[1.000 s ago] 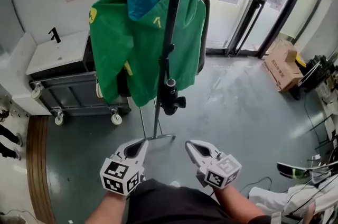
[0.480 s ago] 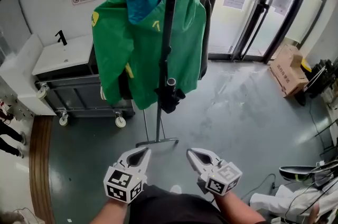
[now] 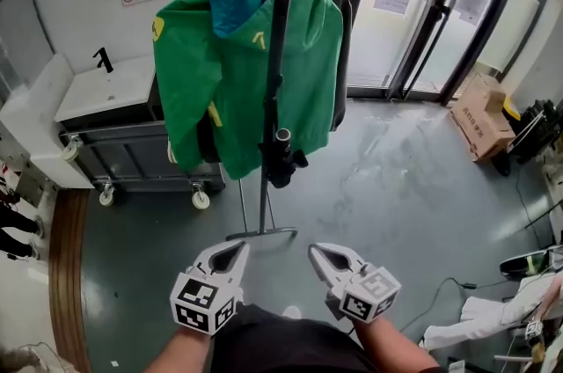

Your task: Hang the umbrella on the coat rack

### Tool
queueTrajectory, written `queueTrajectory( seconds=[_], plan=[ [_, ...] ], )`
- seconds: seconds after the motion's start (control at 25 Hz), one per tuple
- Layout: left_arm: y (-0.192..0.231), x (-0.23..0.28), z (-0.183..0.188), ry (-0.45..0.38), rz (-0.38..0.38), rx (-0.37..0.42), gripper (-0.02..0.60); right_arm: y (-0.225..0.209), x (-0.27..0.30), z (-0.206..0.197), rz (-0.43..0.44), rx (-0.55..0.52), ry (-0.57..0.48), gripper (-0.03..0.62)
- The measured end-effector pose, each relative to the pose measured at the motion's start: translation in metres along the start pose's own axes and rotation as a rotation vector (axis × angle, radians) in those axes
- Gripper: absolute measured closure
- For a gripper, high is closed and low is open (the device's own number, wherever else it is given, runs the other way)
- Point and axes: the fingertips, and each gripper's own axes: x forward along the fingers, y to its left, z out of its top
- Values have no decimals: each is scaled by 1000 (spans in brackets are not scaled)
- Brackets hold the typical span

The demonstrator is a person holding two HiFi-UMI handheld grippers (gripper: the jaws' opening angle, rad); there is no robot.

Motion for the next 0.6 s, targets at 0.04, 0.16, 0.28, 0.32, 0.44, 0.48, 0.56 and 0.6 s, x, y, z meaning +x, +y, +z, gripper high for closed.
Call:
queueTrajectory(
  seconds=[0.04,0.16,0.28,0.32,0.44,0.48,0.56,0.6],
  plan=[
    [0,0,0,0,1,-1,566,-1,0,0,-1,3,-1,585],
    [0,0,-1,2,1,-8,566,-1,0,-1,-4,9,-2,585],
    [0,0,0,1,0,-10,566,-2,0,-1,-9,9,-1,585],
    [0,0,0,0,0,-9,566,-1,1,0,-7,9,-1,585],
    [2,2,-2,5,0,-12,566,0,1,0,-2,12,-2,585],
    [2,3,-4,10,-1,-16,566,0,1,-1,-2,14,-1,585],
    [3,4,-6,16,-2,-21,566,0,2,-4,-2,20,3,585],
    [3,4,-7,16,-2,-22,566,0,2,-5,0,21,8,583]
  ],
)
